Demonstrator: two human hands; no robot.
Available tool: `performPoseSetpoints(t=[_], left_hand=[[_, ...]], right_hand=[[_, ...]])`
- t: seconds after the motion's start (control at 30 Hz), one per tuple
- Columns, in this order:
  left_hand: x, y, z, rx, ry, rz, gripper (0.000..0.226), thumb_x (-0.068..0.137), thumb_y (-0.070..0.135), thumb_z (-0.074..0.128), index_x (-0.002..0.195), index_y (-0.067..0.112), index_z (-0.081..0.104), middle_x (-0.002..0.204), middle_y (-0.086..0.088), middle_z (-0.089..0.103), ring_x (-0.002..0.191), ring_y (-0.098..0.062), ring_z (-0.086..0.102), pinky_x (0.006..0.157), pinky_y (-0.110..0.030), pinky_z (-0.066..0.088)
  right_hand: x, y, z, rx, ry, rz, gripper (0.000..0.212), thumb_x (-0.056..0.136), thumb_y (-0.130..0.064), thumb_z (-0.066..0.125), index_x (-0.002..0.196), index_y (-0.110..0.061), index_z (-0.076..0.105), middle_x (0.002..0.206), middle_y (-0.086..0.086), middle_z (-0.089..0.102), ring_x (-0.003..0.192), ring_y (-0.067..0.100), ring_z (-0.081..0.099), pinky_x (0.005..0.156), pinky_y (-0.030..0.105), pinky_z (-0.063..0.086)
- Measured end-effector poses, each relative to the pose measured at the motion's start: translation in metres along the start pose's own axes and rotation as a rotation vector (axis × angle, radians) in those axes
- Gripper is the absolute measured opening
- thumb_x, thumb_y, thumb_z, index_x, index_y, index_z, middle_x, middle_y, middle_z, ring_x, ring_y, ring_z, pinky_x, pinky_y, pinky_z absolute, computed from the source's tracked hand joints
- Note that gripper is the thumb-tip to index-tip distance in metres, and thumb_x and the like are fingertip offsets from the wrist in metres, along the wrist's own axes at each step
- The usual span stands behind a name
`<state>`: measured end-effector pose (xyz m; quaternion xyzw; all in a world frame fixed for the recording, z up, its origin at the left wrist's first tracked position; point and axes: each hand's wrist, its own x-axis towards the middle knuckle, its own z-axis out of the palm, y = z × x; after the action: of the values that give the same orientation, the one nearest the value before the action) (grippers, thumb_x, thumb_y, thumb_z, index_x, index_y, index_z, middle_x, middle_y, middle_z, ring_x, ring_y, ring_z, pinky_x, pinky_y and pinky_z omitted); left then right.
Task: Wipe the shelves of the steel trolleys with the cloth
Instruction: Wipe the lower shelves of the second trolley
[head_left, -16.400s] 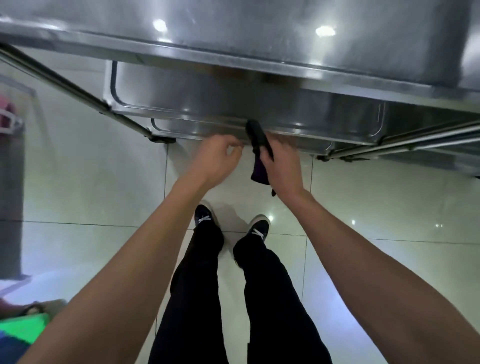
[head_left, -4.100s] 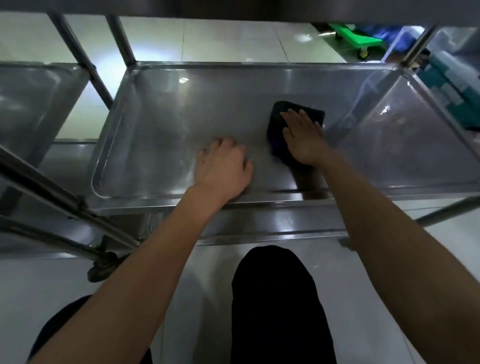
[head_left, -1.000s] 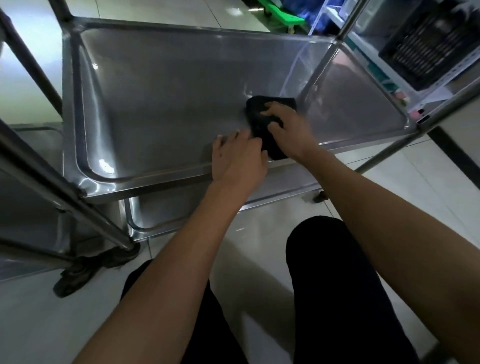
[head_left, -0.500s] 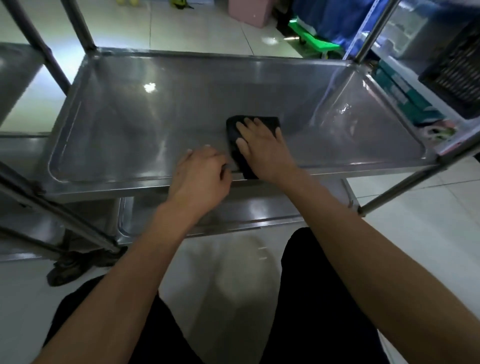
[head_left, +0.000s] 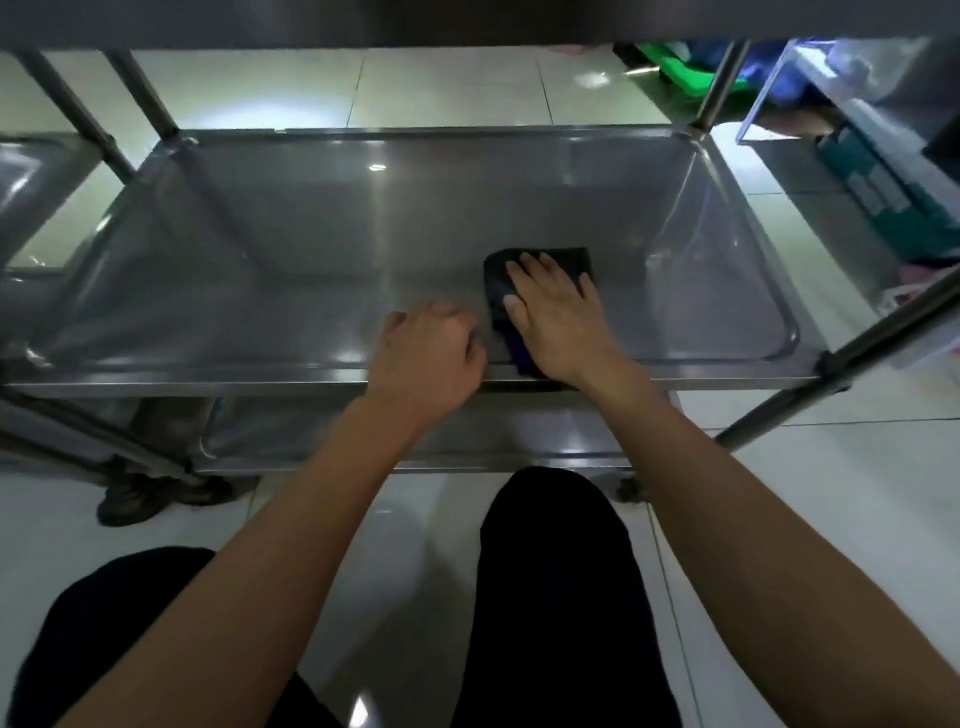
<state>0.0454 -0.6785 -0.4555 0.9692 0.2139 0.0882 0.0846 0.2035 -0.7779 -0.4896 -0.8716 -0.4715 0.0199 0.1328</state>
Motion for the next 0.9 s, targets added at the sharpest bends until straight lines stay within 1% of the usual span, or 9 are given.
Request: performPoseSetpoints(t=[0.07,0.17,0.3,0.4,0.5,0.57,0.63,0.73,0.9], left_hand=[[0.013,0.031,0.008,-0.014,-0.019,0.010,0.025,0.096,0.029,0.046,0.104,0.017,0.066,0.108,-0.001,0.062,0.104,-0.025,0.056,0.090,-0.040,0.043],[0.026,0.075,0.022,-0.055,-0.007,0.034,0.021,0.095,0.027,0.047,0.099,0.015,0.064,0.104,-0.002,0.060,0.102,-0.026,0.055,0.086,-0.039,0.043],[0.040,0.127,0.038,-0.075,-0.049,0.065,0.029,0.095,0.027,0.047,0.113,0.016,0.067,0.115,-0.001,0.061,0.107,-0.023,0.055,0.090,-0.040,0.045],[0.050,0.149,0.044,-0.057,-0.024,0.015,0.029,0.095,0.027,0.046,0.106,0.014,0.069,0.108,-0.004,0.062,0.102,-0.025,0.056,0.086,-0.040,0.046],[0.054,0.156,0.044,-0.052,-0.010,-0.050,0.024,0.092,0.024,0.047,0.092,0.013,0.069,0.100,-0.008,0.063,0.094,-0.029,0.058,0.079,-0.040,0.049],[0.055,0.155,0.043,-0.065,-0.025,-0.062,0.022,0.091,0.021,0.048,0.088,0.011,0.068,0.099,-0.010,0.062,0.093,-0.032,0.059,0.077,-0.041,0.051],[0.056,0.152,0.043,-0.082,-0.053,-0.051,0.025,0.092,0.020,0.048,0.094,0.009,0.070,0.105,-0.010,0.062,0.098,-0.031,0.059,0.082,-0.042,0.053],[0.055,0.151,0.044,-0.075,-0.050,-0.022,0.027,0.092,0.023,0.049,0.100,0.012,0.073,0.111,-0.006,0.063,0.106,-0.030,0.058,0.087,-0.042,0.052],[0.055,0.147,0.054,-0.048,-0.002,0.011,0.027,0.089,0.023,0.050,0.098,0.013,0.073,0.111,-0.004,0.063,0.105,-0.030,0.058,0.085,-0.044,0.051]], right_hand=[[-0.010,0.033,-0.007,-0.015,0.018,0.036,0.052,0.108,-0.040,0.021,0.157,-0.022,0.022,0.165,0.000,0.020,0.153,0.017,0.010,0.121,0.052,0.010],[-0.025,0.078,-0.019,-0.007,0.042,0.077,0.052,0.107,-0.040,0.022,0.156,-0.022,0.024,0.164,0.000,0.022,0.152,0.018,0.012,0.120,0.052,0.011],[-0.041,0.117,-0.029,-0.006,0.064,0.105,0.052,0.108,-0.039,0.021,0.156,-0.022,0.026,0.164,0.000,0.023,0.152,0.018,0.012,0.120,0.052,0.010],[-0.045,0.132,-0.031,-0.004,0.085,0.119,0.051,0.108,-0.039,0.022,0.156,-0.022,0.026,0.164,0.000,0.022,0.153,0.018,0.012,0.120,0.052,0.010],[-0.045,0.140,-0.032,-0.002,0.078,0.137,0.051,0.108,-0.040,0.022,0.156,-0.023,0.027,0.164,-0.002,0.022,0.153,0.016,0.011,0.120,0.051,0.009],[-0.045,0.141,-0.033,-0.002,0.061,0.140,0.052,0.108,-0.040,0.022,0.156,-0.024,0.026,0.165,-0.002,0.021,0.153,0.016,0.009,0.120,0.051,0.008],[-0.048,0.147,-0.039,0.006,0.046,0.166,0.052,0.108,-0.040,0.022,0.157,-0.024,0.025,0.165,-0.002,0.020,0.153,0.015,0.008,0.121,0.051,0.007],[-0.061,0.168,-0.048,-0.011,0.067,0.248,0.052,0.107,-0.041,0.021,0.157,-0.023,0.025,0.165,-0.002,0.019,0.153,0.016,0.008,0.121,0.052,0.008],[-0.068,0.186,-0.053,-0.050,0.080,0.309,0.054,0.106,-0.045,0.018,0.156,-0.027,0.025,0.165,-0.004,0.019,0.153,0.016,0.009,0.121,0.050,0.006]])
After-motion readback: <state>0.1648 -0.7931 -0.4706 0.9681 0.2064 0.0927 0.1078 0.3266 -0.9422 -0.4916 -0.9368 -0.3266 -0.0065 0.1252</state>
